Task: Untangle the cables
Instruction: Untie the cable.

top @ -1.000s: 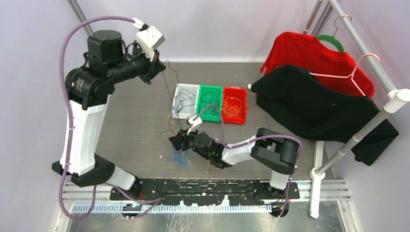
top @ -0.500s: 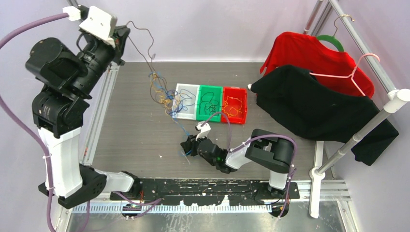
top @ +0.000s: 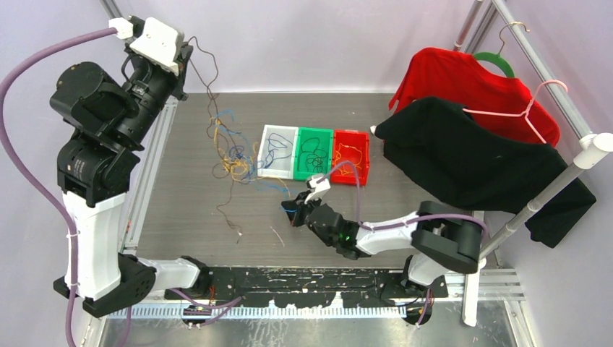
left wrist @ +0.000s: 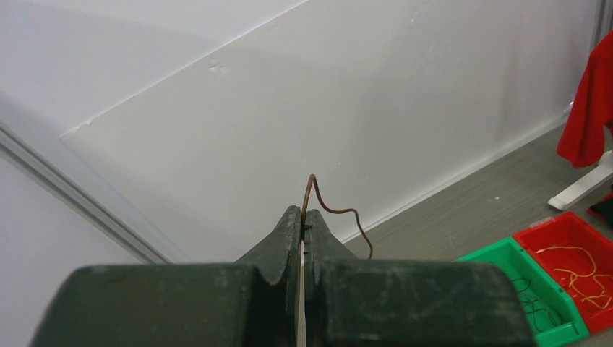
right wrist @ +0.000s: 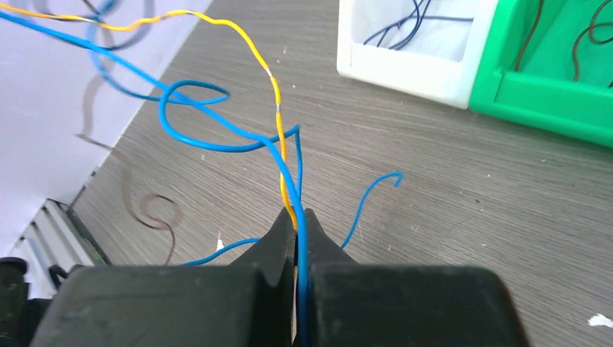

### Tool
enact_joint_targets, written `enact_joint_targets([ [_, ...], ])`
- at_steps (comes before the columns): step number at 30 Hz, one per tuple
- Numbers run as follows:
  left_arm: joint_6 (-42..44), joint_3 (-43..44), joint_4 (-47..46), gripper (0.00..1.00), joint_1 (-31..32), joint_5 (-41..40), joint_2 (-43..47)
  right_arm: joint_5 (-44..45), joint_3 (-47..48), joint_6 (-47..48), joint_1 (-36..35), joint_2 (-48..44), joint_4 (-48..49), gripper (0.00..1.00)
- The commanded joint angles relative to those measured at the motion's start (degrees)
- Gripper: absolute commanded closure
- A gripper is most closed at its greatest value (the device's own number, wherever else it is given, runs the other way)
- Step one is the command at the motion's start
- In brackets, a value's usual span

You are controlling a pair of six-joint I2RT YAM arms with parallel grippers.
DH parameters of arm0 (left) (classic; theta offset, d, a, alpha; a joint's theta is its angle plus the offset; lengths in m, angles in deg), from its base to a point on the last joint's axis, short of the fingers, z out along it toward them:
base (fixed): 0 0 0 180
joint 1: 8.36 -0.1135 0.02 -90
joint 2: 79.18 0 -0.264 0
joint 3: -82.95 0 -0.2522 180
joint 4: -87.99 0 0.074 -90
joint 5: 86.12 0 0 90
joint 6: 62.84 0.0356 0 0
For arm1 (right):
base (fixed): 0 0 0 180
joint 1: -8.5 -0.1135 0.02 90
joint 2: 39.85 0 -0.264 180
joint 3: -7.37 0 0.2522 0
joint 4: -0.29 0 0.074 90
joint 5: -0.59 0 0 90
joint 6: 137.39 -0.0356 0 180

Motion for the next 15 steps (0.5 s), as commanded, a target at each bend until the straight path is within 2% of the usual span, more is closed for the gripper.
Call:
enact_joint_targets([
  [1, 3.27, -1.72, -6.50, 1.00, 0.11, -3.97, 3.05, 2.83, -1.30, 1.17, -0.31, -7.76, -4.40, 0.99],
  [3, 3.42, -1.82, -5.99, 1.00, 0.11, -3.67, 3.27, 2.98, -1.66, 1.68, -0.32, -10.39, -6.92, 0.97],
  [4, 3.17, -1.50, -5.22, 1.00, 0.11, -3.04, 3.35, 2.54, -1.58, 2.24, -0.32, -11.74, -8.85, 0.88],
  [6, 2.57, -0.48, -2.26, 1.00, 0.11, 0.17, 3.29, 1.27, -1.17, 4.91, -0.35, -14.36, -12.10, 0.54],
  [7, 2.28, 0.12, 0.39, 1.00, 0.11, 2.34, 3.27, 0.37, -0.75, 6.46, -0.33, -15.86, -13.79, 0.41],
  [8, 1.91, 0.65, 2.41, 1.00, 0.11, 4.59, 3.20, -0.89, 0.02, 8.43, -0.35, -17.44, -15.33, 0.32],
  [11, 0.61, 0.53, 6.63, 1.00, 0.11, 9.60, 3.27, -4.86, 4.04, 13.92, -0.32, -22.57, -20.83, 0.21],
  [15, -1.11, -2.30, 10.03, 1.00, 0.11, 12.40, 3.98, -13.13, 13.39, 19.14, -0.12, -25.43, -26.94, 0.21],
])
